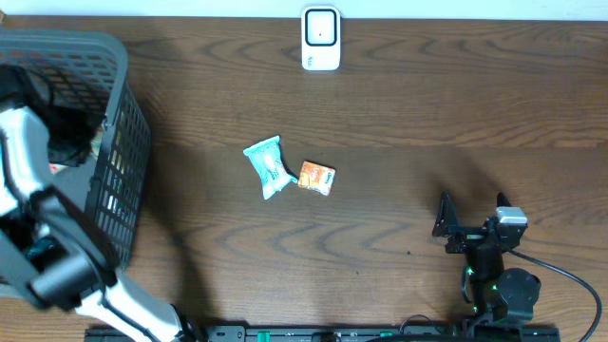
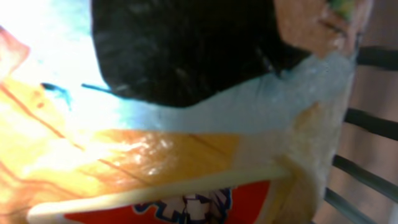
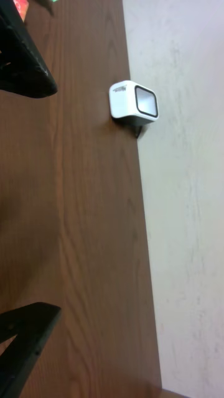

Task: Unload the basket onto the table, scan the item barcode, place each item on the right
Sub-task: 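Reach into the basket and grasp the yellow bag with the left gripper, then carry the yellow bag out and release it beside the other packs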

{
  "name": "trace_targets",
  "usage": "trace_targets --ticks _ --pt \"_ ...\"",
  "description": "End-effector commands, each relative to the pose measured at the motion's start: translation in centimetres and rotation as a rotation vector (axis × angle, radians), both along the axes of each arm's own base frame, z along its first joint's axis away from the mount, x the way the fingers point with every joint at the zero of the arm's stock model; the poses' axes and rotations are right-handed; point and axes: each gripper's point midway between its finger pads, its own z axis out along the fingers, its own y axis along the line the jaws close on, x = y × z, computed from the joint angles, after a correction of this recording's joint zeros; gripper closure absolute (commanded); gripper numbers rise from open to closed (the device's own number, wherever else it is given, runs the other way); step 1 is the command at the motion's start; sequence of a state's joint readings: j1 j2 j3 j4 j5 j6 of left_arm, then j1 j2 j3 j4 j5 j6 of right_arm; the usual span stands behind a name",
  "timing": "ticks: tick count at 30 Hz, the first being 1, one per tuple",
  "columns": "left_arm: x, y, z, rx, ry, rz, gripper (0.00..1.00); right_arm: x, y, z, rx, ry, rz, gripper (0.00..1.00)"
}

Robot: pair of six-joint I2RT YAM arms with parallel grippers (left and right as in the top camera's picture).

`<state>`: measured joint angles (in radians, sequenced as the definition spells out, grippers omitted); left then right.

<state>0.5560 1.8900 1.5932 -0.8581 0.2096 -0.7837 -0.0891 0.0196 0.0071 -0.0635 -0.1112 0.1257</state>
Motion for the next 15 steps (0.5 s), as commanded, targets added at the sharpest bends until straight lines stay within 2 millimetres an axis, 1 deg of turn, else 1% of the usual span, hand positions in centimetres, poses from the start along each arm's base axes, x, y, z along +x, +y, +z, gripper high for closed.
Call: trace_targets --ticks 1,2,3,7,8,10,11,13,14,15 --pt "-1.2 0.8 7.6 0.155 -0.122 0.017 0.93 0.0 0.1 -0.2 0.008 0.005 0.001 0.01" --pt "-1.7 0.7 9.4 0.182 -0.155 0.02 0.93 0.0 0.1 -0.2 0.008 0.005 0.001 0.01" --pt "-1.9 0.5 10.6 0.198 -0.18 0.022 0.93 0.0 0.1 -0.2 0.008 0.005 0.001 0.01" --pt "-4.0 -1.2 17.7 0.293 -0.34 0.02 0.93 0.0 0.1 -0.2 0.008 0.005 0.001 0.01" --pt "-4.9 -2.5 20.7 0.335 -0.413 0.004 0.93 0.0 0.1 -0.2 0.008 0.005 0.001 0.01" --pt "-5.6 -4.4 23.7 0.392 -0.494 -0.053 0.93 0.0 0.1 -0.2 0.008 0.005 0.001 0.01" --pt "-5.9 -5.7 25.2 0.424 -0.536 -0.1 0.93 0.0 0.1 -0.2 0.008 0.005 0.001 0.01" --pt "-6.1 -8.8 27.5 0.474 -0.607 -0.213 0.93 0.0 0.1 -0.2 0.008 0.005 0.001 0.01" --pt "-6.1 -10.3 28.1 0.485 -0.631 -0.265 0.93 0.0 0.1 -0.2 0.008 0.005 0.001 0.01" --pt "-6.1 -12.2 28.7 0.492 -0.657 -0.332 0.93 0.0 0.1 -0.2 0.008 0.005 0.001 0.01"
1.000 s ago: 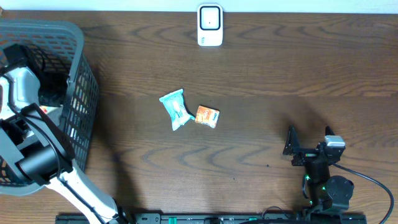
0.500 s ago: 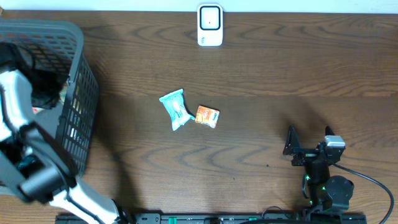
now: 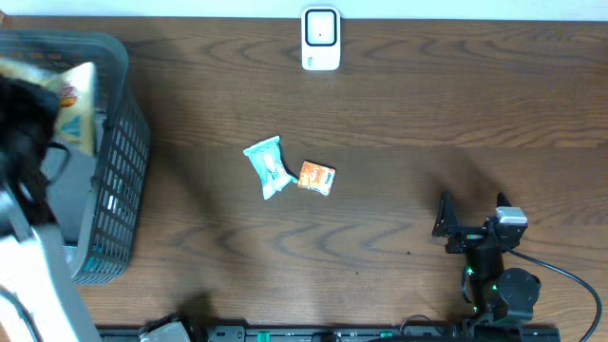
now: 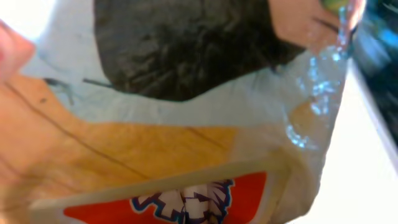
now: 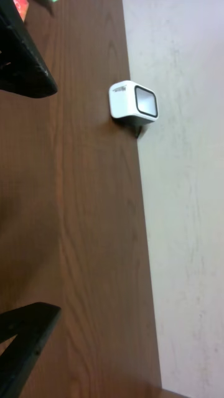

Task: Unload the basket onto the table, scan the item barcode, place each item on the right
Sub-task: 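Carry the yellow bag out and release it beside the other packs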

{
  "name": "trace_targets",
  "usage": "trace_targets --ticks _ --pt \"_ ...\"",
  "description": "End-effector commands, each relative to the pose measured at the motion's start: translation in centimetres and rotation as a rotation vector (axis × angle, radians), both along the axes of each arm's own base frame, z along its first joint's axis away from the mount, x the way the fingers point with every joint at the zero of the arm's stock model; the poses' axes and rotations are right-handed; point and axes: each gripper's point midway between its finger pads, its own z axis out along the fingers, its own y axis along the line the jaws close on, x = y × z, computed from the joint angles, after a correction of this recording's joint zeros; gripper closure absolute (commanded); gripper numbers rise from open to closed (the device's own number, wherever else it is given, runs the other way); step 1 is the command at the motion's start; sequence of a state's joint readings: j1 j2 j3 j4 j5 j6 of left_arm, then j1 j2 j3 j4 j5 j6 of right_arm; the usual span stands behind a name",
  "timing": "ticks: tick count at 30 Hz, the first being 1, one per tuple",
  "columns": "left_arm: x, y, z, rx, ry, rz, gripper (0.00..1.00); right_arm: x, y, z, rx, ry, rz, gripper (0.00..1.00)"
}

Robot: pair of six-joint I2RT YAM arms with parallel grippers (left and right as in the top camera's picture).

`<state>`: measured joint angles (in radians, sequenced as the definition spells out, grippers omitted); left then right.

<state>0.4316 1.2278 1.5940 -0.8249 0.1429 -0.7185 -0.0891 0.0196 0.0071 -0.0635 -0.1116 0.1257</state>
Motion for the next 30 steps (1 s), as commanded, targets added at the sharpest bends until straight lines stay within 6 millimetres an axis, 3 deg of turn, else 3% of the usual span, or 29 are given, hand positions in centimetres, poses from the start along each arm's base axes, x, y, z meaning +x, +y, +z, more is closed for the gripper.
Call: trace_targets --ticks 1,4,7,10,17,23,24,30 --pt "0.0 -6.3 3.0 0.147 -0.06 -0.239 0.93 0.0 0.1 -0.2 0.008 0.005 0.0 0.01" --pt "0.8 -11.7 3.1 0.2 -0.069 -0.433 0.93 0.0 0.1 -0.2 0.008 0.005 0.0 0.01" --pt "1.9 -16.9 2.0 0.234 -0.045 -0.61 0.93 0.0 0.1 -0.2 0.008 0.005 0.0 0.01" --pt "3.2 -19.3 -0.2 0.294 0.028 -0.658 0.93 0.0 0.1 -0.2 0.008 0.005 0.0 0.01" --pt "5.4 -18.8 -8.3 0.449 0.362 -0.601 0.93 0.0 0.1 -0.2 0.008 0.005 0.0 0.01" --pt "6.0 -18.0 -16.0 0.484 0.662 -0.609 0.93 0.0 0.1 -0.2 0.008 0.005 0.0 0.01" --pt "6.2 -18.0 -18.3 0.482 0.736 -0.623 0.93 0.0 0.1 -0.2 0.008 0.005 0.0 0.01" --pt "6.0 -18.0 -24.8 0.473 0.934 -0.658 0.93 0.0 0.1 -0.2 0.008 0.005 0.0 0.01"
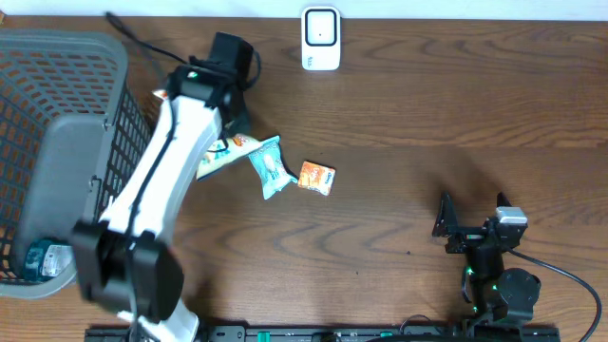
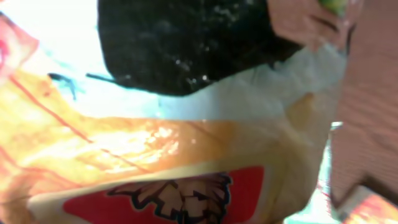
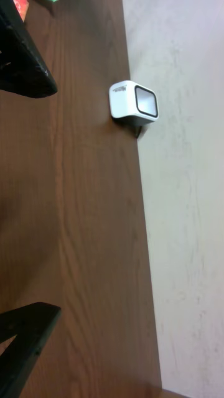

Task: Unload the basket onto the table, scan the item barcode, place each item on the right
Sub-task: 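Carry the yellow bag out and release it beside the other packs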

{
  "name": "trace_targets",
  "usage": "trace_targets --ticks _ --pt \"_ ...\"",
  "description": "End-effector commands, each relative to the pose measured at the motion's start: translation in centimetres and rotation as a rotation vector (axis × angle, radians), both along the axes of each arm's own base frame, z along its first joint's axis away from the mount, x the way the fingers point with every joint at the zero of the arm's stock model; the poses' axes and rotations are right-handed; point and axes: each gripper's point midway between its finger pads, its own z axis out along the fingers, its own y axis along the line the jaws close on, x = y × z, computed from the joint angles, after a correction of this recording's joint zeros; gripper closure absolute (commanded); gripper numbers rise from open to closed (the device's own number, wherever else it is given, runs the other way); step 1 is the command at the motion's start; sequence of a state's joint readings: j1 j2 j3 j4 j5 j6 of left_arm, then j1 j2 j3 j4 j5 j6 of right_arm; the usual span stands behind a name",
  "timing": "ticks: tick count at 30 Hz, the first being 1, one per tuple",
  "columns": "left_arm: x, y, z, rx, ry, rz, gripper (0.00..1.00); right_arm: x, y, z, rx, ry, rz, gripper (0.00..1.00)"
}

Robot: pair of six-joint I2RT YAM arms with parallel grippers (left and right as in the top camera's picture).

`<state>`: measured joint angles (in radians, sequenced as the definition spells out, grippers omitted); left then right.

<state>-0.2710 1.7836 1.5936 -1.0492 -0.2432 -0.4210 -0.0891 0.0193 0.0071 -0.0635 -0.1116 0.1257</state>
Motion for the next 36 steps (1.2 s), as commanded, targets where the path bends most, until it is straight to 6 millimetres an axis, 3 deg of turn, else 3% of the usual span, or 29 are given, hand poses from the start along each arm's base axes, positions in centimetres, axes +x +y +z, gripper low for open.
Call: trace_targets --ticks 1,7,12,14,16,22,30,31,32,34,35,36 --pt "-0.4 0.7 -3.4 0.065 0.098 -0.002 0.93 0.0 0.1 -0.2 0.008 0.006 0.0 0.01" --pt "-1.2 0.9 -8.0 0.117 0.249 -0.082 0.93 0.0 0.1 -0.2 0.008 0.006 0.0 0.01" --pt "-0.7 0.7 -11.2 0.139 0.312 -0.156 0.93 0.0 0.1 -0.2 0.008 0.006 0.0 0.01" --pt "-0.5 0.4 -12.4 0.122 0.322 -0.159 0.93 0.0 0.1 -0.2 0.008 0.006 0.0 0.01" --pt "-0.7 -1.4 -13.9 0.037 0.357 -0.223 0.93 0.0 0.1 -0.2 0.008 0.006 0.0 0.01" --pt "-1.3 -5.4 -14.5 -0.067 0.383 -0.419 0.93 0.0 0.1 -0.2 0.008 0.006 0.0 0.01" --pt "-2.6 -8.2 -14.2 -0.037 0.398 -0.526 0.93 0.0 0.1 -0.2 0.008 0.006 0.0 0.01" --pt "-2.7 -8.3 -13.9 -0.035 0.399 -0.529 0.9 0.0 0.1 -0.2 0.008 0.006 0.0 0.01" --pt "-2.9 -8.4 -13.4 -0.035 0.397 -0.533 0.76 0.0 0.1 -0.2 0.008 0.006 0.0 0.01" --pt "-2.9 -8.4 -12.0 -0.037 0.383 -0.535 0.46 0.0 0.1 -0.2 0.008 0.006 0.0 0.01" --pt "-2.8 -8.3 -10.4 -0.032 0.355 -0.535 0.15 0.0 0.1 -0.2 0.008 0.006 0.0 0.01" --pt "-2.6 -8.1 -9.0 -0.021 0.327 -0.534 0.1 0.0 0.1 -0.2 0.008 0.006 0.0 0.01"
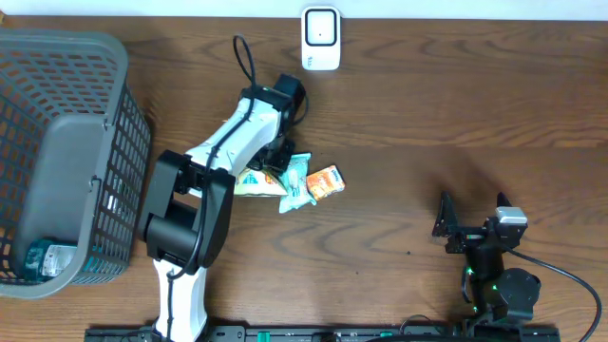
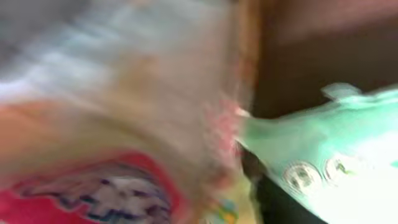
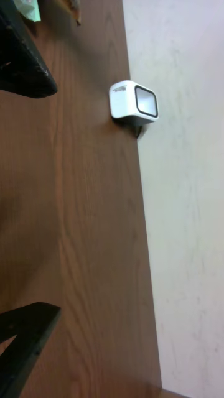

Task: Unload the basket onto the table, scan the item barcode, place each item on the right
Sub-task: 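Carry the yellow bag out and release it beside the other packs, then reach the left gripper into the basket and grasp the teal bottle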

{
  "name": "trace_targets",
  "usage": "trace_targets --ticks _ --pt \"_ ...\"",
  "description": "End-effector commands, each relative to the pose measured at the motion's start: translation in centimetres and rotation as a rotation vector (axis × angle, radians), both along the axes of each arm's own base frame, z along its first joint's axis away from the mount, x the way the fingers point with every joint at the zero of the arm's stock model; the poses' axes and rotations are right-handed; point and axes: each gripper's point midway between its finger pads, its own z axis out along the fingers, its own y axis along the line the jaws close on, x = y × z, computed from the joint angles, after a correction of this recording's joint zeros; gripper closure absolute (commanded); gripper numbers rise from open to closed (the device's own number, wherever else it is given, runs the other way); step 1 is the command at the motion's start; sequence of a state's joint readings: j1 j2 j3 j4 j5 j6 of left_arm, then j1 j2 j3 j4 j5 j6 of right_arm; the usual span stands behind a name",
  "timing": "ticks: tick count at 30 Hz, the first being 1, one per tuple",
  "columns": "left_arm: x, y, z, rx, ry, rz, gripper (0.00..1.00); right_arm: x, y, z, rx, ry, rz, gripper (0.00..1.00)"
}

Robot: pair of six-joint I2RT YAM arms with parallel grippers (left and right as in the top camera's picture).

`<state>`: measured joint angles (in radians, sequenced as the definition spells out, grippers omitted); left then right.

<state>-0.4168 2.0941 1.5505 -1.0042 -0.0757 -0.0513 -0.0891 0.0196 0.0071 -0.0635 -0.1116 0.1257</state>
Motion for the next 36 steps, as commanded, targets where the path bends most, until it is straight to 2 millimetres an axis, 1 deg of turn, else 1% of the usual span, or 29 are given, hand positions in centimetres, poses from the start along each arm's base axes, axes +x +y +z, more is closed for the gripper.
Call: trace_targets --ticks 1,3,5,8,9,10,12,14,15,16,18,20,21,22,23,25,29,30,33,36 --pt "0.7 -0.1 5.5 -0.049 -0.104 -0.005 0.01 0.0 0.1 -0.2 0.008 0.005 0.0 0.01" --pt "1.0 -0.1 8.4 -0.066 -0.173 -0.005 0.02 0.0 0.1 -0.2 0.008 0.005 0.0 0.01" --pt "1.2 0.0 12.0 -0.1 -0.267 -0.003 0.02 0.0 0.1 -0.2 0.008 0.005 0.0 0.01" --pt "1.4 0.5 18.2 -0.155 -0.446 0.006 0.02 0.0 0.1 -0.2 0.008 0.005 0.0 0.01" --pt "1.3 1.2 21.1 -0.167 -0.54 0.019 0.02 0.0 0.1 -0.2 0.008 0.005 0.0 0.01" --pt "1.2 1.8 22.8 -0.169 -0.598 0.031 0.02 0.0 0.1 -0.2 0.008 0.005 0.0 0.01" --pt "0.6 4.0 26.8 -0.163 -0.729 0.083 0.02 0.0 0.1 -0.2 0.008 0.005 0.0 0.01" --pt "-0.2 6.4 29.5 -0.15 -0.822 0.164 0.02 0.0 0.1 -0.2 0.008 0.005 0.0 0.01" --pt "-0.7 8.2 30.9 -0.14 -0.868 0.221 0.02 0.0 0.1 -0.2 0.008 0.005 0.0 0.01" --pt "-1.3 10.0 32.0 -0.134 -0.907 0.285 0.02 0.0 0.1 -0.2 0.008 0.005 0.0 0.01" --pt "-2.5 13.5 33.5 -0.129 -0.963 0.426 0.02 0.0 0.1 -0.2 0.008 0.005 0.0 0.01" --pt "-4.0 17.6 34.3 -0.11 -1.004 0.602 0.02 0.0 0.1 -0.2 0.008 0.005 0.0 0.01" --pt "-5.2 20.1 34.4 -0.089 -1.016 0.719 0.02 0.0 0.1 -0.2 0.008 0.005 0.0 0.01" --pt "-5.9 21.6 34.4 -0.073 -1.019 0.785 0.02 0.0 0.1 -0.2 0.008 0.005 0.0 0.01" --pt "-7.0 23.5 34.0 -0.049 -1.01 0.878 0.02 0.0 0.1 -0.2 0.008 0.005 0.0 0.01" --pt "-8.8 26.0 33.1 -0.012 -0.973 0.991 0.02 0.0 0.1 -0.2 0.008 0.005 0.0 0.01" --pt "-11.8 29.4 30.3 0.061 -0.859 1.144 0.02 0.0 0.1 -0.2 0.008 0.005 0.0 0.01" --pt "-12.9 30.5 29.2 0.078 -0.824 1.222 0.02 0.0 0.1 -0.2 0.008 0.005 0.0 0.01" --pt "-14.6 32.1 27.2 0.098 -0.78 1.356 0.02 0.0 0.1 -0.2 0.008 0.005 0.0 0.01" --pt "-16.1 33.5 25.1 0.13 -0.721 1.437 0.02 0.0 0.1 -0.2 0.008 0.005 0.0 0.01"
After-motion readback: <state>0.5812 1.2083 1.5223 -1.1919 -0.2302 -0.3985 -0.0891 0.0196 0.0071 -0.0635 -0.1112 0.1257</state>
